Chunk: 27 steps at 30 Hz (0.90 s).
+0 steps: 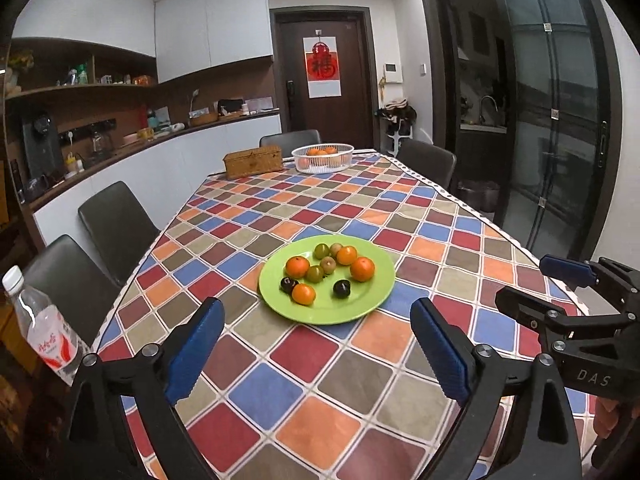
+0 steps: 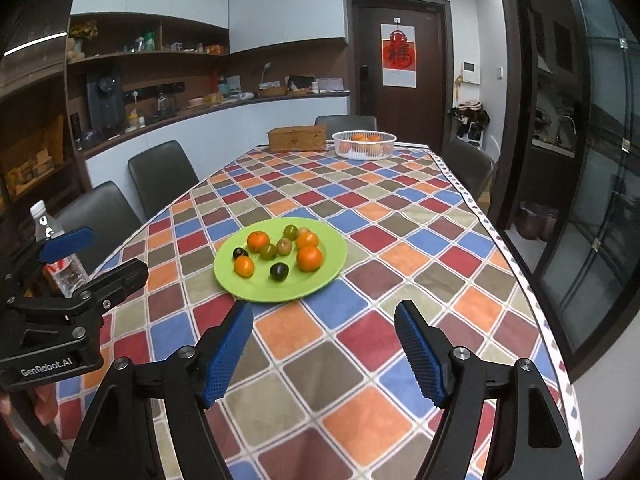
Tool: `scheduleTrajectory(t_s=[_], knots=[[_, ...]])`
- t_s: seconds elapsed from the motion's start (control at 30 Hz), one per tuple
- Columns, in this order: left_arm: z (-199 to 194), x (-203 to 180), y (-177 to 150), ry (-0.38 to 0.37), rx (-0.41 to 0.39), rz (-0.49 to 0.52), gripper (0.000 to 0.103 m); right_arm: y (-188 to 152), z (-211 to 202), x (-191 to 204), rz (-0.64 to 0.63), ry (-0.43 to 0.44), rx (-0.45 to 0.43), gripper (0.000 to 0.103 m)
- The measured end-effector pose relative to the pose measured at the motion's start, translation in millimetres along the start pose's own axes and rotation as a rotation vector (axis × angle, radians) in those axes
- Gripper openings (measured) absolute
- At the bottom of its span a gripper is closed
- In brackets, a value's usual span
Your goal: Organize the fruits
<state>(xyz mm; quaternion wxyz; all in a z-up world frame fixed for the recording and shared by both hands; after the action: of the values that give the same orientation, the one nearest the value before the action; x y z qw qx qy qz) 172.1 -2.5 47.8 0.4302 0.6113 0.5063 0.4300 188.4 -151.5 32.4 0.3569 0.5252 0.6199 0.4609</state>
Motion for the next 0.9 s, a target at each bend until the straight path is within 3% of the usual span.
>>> scheduleTrajectory(t_s=[0.9], knots=[[-52.9,-13.9,-1.4,-0.010,-0.083,0.000,0.099,-6.5,-64.2,-0.9,0.011,-0.015,-0.088,0.074]])
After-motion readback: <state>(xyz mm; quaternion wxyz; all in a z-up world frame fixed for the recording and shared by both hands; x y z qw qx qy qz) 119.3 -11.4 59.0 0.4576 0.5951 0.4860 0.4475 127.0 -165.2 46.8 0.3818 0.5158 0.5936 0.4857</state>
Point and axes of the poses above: each gripper's, at about its wrist camera, not at the fingertips, and z roughly the way its jaws point, x to its left, y to its top, the point moved 4 cm from there along z, roughly the way its jaws point, and after that the axes turned 15 degrees about -x, right-handed, at the moved point
